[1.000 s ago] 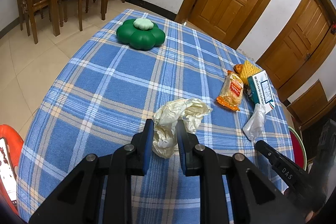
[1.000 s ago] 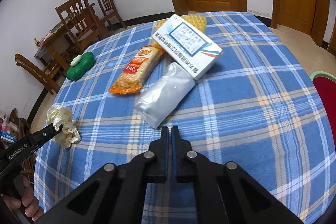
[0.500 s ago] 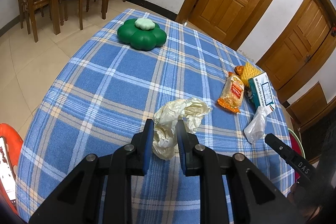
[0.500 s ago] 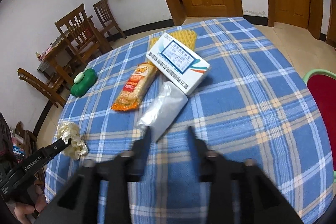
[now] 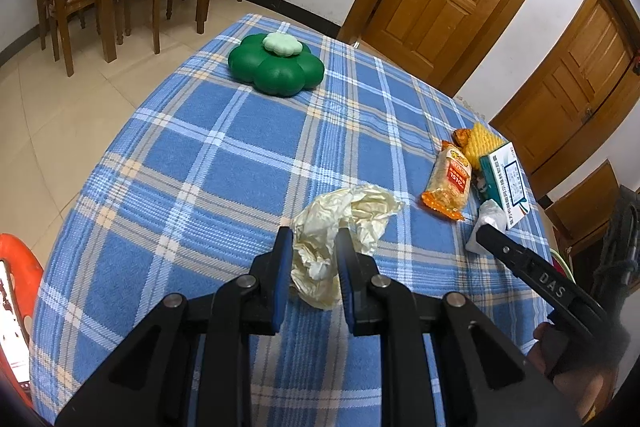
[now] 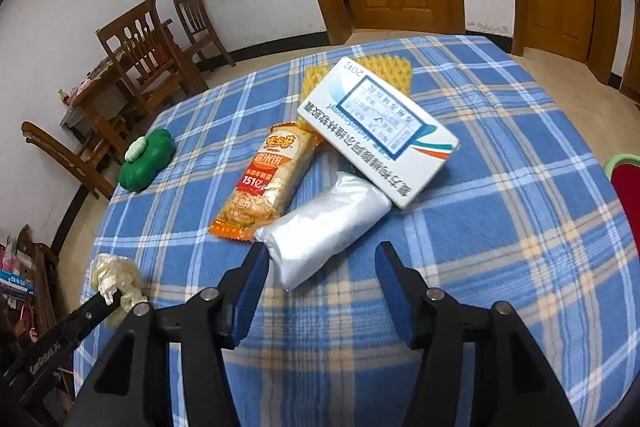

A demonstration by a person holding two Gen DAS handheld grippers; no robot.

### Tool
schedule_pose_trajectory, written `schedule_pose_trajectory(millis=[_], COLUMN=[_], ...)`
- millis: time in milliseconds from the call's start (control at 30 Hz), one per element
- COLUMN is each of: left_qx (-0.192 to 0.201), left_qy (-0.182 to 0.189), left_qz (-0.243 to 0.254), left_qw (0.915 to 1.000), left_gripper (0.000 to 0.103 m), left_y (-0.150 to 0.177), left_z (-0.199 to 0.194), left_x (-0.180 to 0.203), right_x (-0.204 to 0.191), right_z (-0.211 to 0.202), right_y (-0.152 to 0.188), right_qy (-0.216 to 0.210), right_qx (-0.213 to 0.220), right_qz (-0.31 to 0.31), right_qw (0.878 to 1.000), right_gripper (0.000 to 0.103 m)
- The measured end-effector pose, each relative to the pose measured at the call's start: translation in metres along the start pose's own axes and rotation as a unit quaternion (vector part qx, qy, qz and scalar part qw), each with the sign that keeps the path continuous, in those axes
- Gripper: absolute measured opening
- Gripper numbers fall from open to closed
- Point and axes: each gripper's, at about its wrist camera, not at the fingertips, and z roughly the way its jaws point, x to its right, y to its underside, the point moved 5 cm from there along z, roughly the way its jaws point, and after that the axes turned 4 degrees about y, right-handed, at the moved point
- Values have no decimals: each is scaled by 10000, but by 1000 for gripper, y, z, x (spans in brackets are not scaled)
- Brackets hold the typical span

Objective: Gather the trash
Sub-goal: 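Grasp the clear plastic bag with the right tool while the left tool holds the tissue, then carry the tissue and plastic bag over the red basin and open both tools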

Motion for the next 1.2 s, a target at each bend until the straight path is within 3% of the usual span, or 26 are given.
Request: schedule_pose_trajectory(millis=[100, 167, 233, 367, 833, 1200], left_qx=[-4, -3, -5, -8, -28, -74], left_qy=[-17, -25, -24, -18, 227, 562], left_qz=[18, 32, 24, 9, 55, 370], left_qw=[10000, 10000, 10000, 10000, 9997, 9977], left_gripper=[21, 21, 21, 21, 21, 21], left_y=[0, 0, 0, 0, -7, -9], left_z=[0, 0, 0, 0, -4, -13], left_x=[0, 0, 1, 2, 22, 63], right_x=[-1, -1, -1, 2, 28, 77], right_z=[4, 6, 8, 5, -52, -104], right_y=[-3, -4, -4, -4, 6, 11], right_qy=[22, 14, 26, -30, -249, -81], right_qx=[26, 27, 17, 13, 318, 717], right_qz=[-7, -39, -50, -6, 11, 269], right_qw=[10000, 10000, 10000, 10000, 9992, 9970], right_gripper=[58, 45, 38, 33, 32, 32])
